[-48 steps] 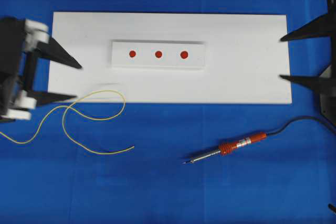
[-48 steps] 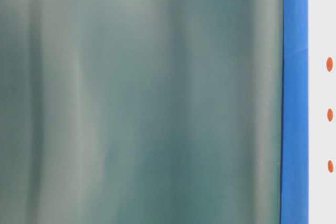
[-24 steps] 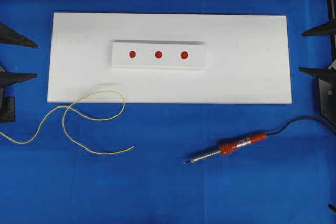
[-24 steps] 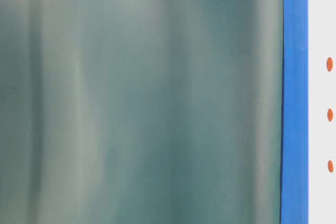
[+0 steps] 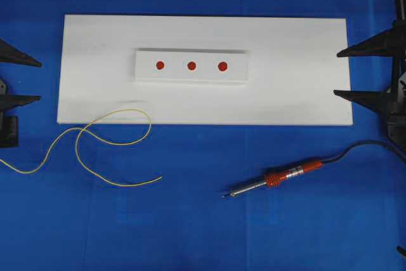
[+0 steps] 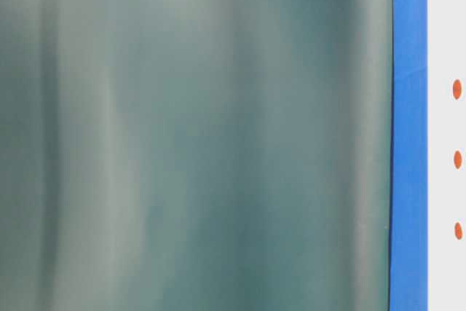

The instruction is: Touch the tip of the soldering iron to the tip of the solder at the mark.

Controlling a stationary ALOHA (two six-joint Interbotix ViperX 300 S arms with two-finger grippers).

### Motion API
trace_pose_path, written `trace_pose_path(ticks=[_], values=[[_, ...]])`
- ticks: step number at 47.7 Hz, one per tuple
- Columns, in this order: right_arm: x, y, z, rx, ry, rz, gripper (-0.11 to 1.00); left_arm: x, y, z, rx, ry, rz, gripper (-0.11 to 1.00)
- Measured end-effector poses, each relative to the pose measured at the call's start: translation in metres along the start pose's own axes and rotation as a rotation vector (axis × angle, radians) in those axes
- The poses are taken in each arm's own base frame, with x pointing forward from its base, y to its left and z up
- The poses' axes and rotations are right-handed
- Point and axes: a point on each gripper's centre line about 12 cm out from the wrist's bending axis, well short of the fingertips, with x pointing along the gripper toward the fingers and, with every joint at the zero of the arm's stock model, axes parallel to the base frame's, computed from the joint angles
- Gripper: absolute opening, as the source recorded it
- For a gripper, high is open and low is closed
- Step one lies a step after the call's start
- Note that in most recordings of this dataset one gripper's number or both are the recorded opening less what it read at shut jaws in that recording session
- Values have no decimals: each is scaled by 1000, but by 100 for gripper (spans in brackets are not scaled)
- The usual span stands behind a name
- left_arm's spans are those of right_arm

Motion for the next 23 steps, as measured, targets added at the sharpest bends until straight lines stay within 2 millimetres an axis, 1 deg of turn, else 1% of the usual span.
trace_pose_path(ticks=[23], values=[[1,0,-1,0,1,3,75,0,0,-1,-3,3,-1,66]])
